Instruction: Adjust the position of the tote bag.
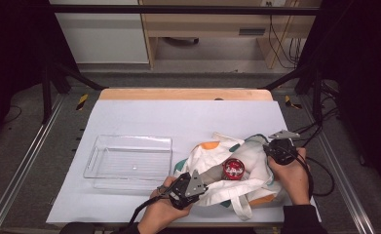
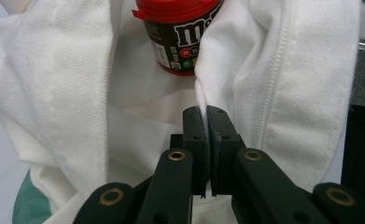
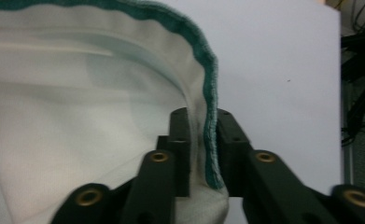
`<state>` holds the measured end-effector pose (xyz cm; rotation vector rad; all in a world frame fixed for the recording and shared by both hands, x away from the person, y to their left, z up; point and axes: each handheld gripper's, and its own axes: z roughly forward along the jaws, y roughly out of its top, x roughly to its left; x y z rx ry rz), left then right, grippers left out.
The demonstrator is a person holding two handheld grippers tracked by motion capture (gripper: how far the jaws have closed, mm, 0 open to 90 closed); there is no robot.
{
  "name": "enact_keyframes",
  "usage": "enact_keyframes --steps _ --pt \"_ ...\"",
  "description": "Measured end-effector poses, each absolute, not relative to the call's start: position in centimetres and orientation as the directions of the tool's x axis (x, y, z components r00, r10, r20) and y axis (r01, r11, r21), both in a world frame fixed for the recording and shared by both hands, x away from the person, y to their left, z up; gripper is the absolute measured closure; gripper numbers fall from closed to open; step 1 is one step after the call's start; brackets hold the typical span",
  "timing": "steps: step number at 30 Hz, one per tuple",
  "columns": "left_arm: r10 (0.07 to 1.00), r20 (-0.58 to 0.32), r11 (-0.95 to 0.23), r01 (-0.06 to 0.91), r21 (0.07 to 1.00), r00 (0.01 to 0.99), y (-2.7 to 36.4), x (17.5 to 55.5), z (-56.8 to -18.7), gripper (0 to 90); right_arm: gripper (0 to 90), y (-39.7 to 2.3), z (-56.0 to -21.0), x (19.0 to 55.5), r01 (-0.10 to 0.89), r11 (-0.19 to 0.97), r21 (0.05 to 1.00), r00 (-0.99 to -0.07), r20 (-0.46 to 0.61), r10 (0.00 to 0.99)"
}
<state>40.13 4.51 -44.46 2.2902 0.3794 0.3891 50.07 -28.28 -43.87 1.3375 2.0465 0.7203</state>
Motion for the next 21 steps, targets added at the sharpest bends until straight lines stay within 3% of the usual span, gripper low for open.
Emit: enact_keyframes --steps 7,14,21 --pt "0.422 0.154 -0.607 0.152 0.78 0.893 4.6 40.2 -42.6 72.5 41.7 -26.9 -41.4 48.1 0.573 0.335 0.748 -0.307 -0.184 0.934" --pt "0.429 0.17 -0.571 0.12 0.812 0.887 3.9 40.5 -40.1 65.0 30.4 -25.7 -39.1 45.5 0.546 0.338 0.767 -0.321 -0.181 0.93" --pt "0.449 0.203 -0.574 0.106 0.812 0.87 3.4 42.0 -38.6 57.9 31.2 -25.1 -37.9 44.0 0.53 0.337 0.778 -0.344 -0.166 0.924"
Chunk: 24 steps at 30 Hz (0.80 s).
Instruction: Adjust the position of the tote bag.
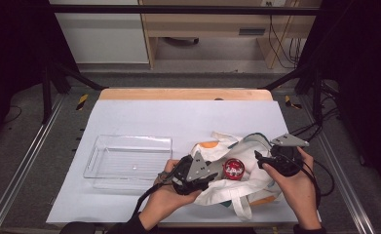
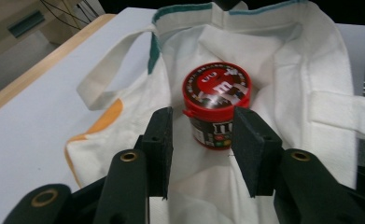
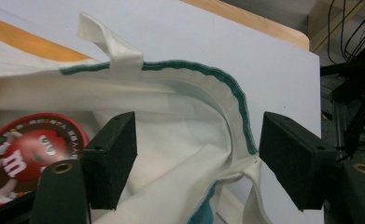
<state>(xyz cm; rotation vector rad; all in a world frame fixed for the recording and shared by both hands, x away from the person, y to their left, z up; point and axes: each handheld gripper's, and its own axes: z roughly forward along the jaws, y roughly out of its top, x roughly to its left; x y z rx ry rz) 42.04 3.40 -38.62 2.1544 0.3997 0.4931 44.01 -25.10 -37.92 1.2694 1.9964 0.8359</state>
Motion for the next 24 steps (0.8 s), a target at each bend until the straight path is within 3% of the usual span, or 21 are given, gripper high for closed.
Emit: enact_keyframes --steps 8,17,24 --pt "0.446 0.235 -0.601 0.095 0.794 0.864 2.5 43.5 -38.1 47.8 46.9 -24.2 -38.0 42.6 0.529 0.382 0.758 -0.374 -0.195 0.907" --pt "0.448 0.238 -0.625 0.111 0.773 0.862 2.0 44.7 -38.6 39.2 43.1 -24.3 -38.7 42.0 0.556 0.393 0.732 -0.367 -0.207 0.907" --pt "0.454 0.238 -0.647 0.134 0.751 0.859 2.2 45.1 -38.9 33.0 45.0 -24.9 -39.1 41.3 0.569 0.388 0.725 -0.366 -0.199 0.909"
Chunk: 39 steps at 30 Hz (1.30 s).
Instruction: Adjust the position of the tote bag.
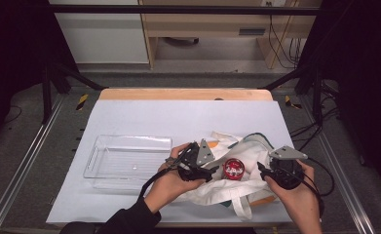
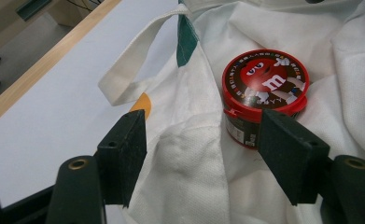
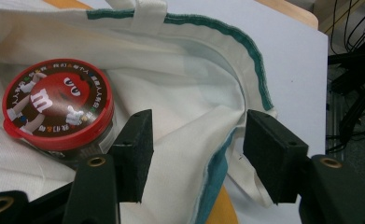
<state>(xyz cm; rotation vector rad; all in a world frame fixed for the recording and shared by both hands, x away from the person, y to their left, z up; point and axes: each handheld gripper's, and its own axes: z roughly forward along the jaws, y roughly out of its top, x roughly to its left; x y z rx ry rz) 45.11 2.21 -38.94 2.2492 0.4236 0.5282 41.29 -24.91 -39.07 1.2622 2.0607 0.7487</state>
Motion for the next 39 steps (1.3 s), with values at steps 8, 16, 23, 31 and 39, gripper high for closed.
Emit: enact_keyframes --steps 8,16,23,31,39 --pt "0.433 0.249 -0.663 0.119 0.739 0.866 1.0 45.6 -38.9 33.7 47.0 -25.7 -39.6 41.0 0.584 0.382 0.716 -0.358 -0.194 0.913" --pt "0.434 0.256 -0.694 0.139 0.706 0.864 -0.1 47.3 -39.4 44.0 56.9 -26.8 -40.3 39.4 0.606 0.376 0.701 -0.348 -0.192 0.918" --pt "0.442 0.233 -0.701 0.172 0.692 0.866 0.3 48.5 -39.0 70.0 70.0 -27.5 -41.2 38.0 0.626 0.363 0.69 -0.332 -0.185 0.925" --pt "0.477 0.246 -0.69 0.186 0.699 0.844 1.0 49.4 -37.4 80.8 67.5 -27.5 -41.0 39.3 0.631 0.331 0.702 -0.311 -0.161 0.937" --pt "0.513 0.237 -0.65 0.193 0.735 0.825 2.5 50.0 -35.7 81.5 88.9 -27.9 -40.9 38.9 0.628 0.35 0.695 -0.326 -0.174 0.929"
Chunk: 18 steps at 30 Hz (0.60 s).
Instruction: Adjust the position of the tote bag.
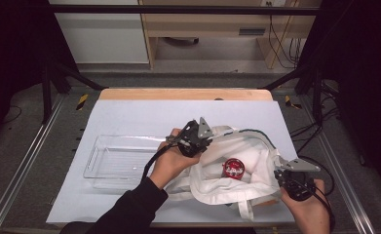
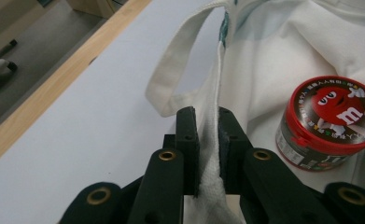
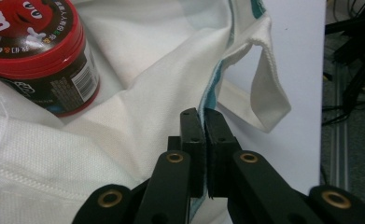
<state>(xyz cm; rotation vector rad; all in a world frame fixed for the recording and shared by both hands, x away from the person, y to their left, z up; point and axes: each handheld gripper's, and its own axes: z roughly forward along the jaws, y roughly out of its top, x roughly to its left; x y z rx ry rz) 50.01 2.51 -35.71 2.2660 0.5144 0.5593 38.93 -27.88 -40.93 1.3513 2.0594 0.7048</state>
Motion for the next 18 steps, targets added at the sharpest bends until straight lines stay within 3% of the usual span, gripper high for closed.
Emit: enact_keyframes --steps 7,18 --pt "0.553 0.233 -0.65 0.239 0.721 0.8 3.9 51.4 -36.0 82.0 89.3 -29.0 -39.5 37.3 0.61 0.345 0.713 -0.317 -0.179 0.931" --pt "0.553 0.239 -0.707 0.297 0.642 0.799 3.6 52.3 -39.1 82.1 89.4 -30.8 -43.3 38.0 0.682 0.308 0.663 -0.324 -0.104 0.94"
